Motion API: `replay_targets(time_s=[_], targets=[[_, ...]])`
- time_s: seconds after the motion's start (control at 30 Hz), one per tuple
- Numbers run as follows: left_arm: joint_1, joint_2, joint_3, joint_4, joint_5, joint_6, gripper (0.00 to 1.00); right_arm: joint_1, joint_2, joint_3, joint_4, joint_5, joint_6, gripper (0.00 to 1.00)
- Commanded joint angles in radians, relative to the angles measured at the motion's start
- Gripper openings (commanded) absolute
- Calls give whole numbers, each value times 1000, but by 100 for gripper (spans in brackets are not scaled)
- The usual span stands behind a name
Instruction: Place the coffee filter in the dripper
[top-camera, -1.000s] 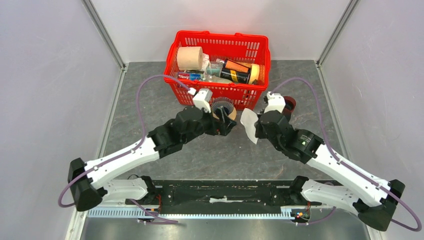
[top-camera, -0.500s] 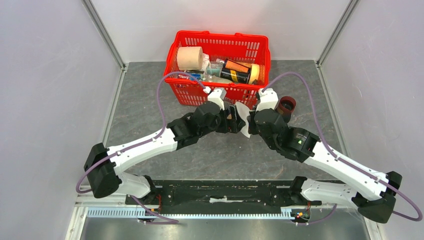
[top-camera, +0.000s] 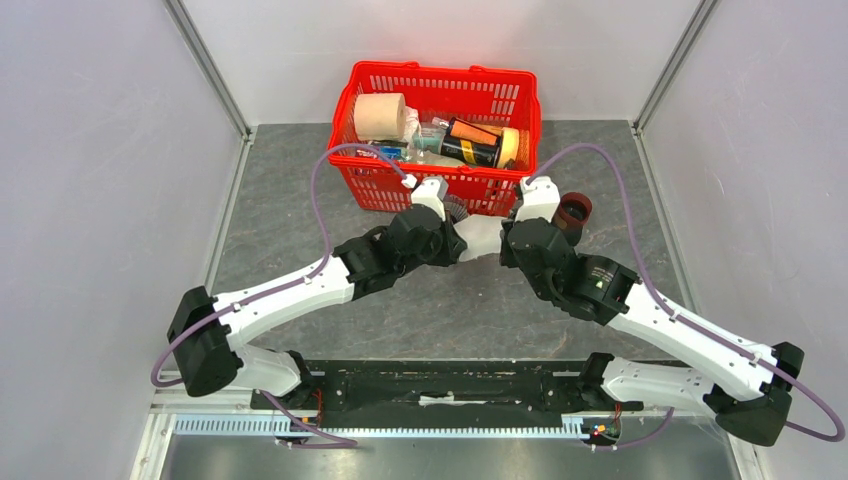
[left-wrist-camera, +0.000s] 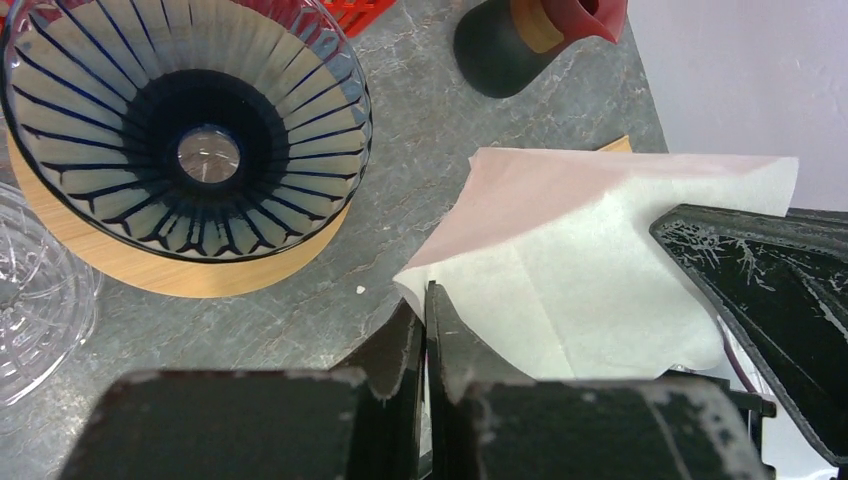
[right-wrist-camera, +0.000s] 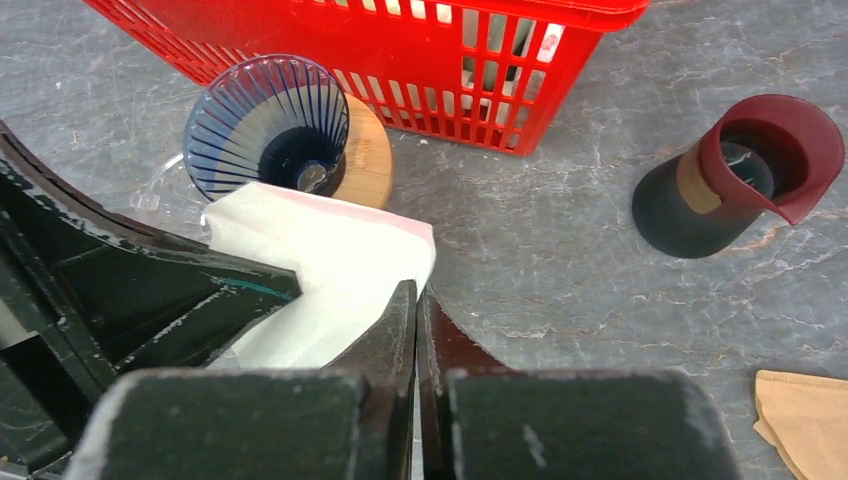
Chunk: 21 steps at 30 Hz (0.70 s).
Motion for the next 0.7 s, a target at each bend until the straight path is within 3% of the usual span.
replay_targets(time_s=[0.0,0.43,0.6,0.67], targets=[[-2,-34,28,-50,-94,-4,5,5,-32,25,-32,83,-11,0],[-2,-99,23,-106,-177,-13,4,5,-44,20,12,12,-22,0],[-2,-155,29,-31,-73,50,30,5,-35,53,91,-95,-33,0],[-2,-178,5,47,-9,53,46,5,-36,68,152,-119,-25,0]])
